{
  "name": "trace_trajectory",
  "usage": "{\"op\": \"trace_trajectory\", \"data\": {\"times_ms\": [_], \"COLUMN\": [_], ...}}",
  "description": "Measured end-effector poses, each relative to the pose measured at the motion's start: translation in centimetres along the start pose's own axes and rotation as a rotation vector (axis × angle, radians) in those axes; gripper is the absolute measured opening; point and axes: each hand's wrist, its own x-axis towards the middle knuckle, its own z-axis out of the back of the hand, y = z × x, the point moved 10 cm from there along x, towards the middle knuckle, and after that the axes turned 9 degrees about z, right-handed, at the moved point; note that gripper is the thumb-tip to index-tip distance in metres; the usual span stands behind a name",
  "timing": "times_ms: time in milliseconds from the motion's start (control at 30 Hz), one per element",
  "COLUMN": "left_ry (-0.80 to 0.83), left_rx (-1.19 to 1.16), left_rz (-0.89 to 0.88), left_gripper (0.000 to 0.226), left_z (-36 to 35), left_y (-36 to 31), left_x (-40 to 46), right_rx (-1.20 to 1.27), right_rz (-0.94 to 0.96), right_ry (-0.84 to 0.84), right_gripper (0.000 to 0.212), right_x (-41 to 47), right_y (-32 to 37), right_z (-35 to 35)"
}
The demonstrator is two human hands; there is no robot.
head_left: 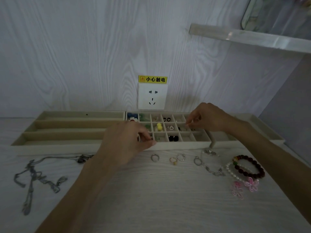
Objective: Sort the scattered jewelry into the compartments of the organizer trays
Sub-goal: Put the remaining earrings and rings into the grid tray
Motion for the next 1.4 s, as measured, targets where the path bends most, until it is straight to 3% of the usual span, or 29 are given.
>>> {"op": "trace_trajectory", "data": {"times_ms": [133,533,833,967,1133,1400], "left_ry": [0.015,0.011,0.038,0.051,0.169,0.316], "left_rx": [0.020,0.015,-0.013,0.000,0.200,0.423], "left_rz": [0.005,-0.003,-0.011,-0.082,-0.340,-0.412], "left_gripper": [0.023,0.022,0.021,0.036,0.073,0.082], "left_z": [-0.1,-0.2,0.2,1.2,-0.5,-6.4], "left_y": [-0.1,0.1,-0.5,-2.5,-7.4,-9.1], "left_x": [0.1,0.1,-0.2,0.6,3.5,5.7], "right_rx": [-0.063,-0.277,-0.280,-0.227,-0.207,-0.332], "right_rz": [-0.021,-0.070,-0.078,-0.050,0.063,0.126], "right_ry": [0.081,0.045,0.119,0.113,0.065,0.123], "right_gripper": [0.015,0.017,0.017,0.020,0.027,0.045], "right_x": [0.7,2.1,2.0,1.1,-0.7,-1.8], "right_y": [-0.1,-0.1,-0.1,0.3,0.4,-0.2], "right_z": [-0.9,-1.6,-1.9,-0.3,1.1,-1.7]}}
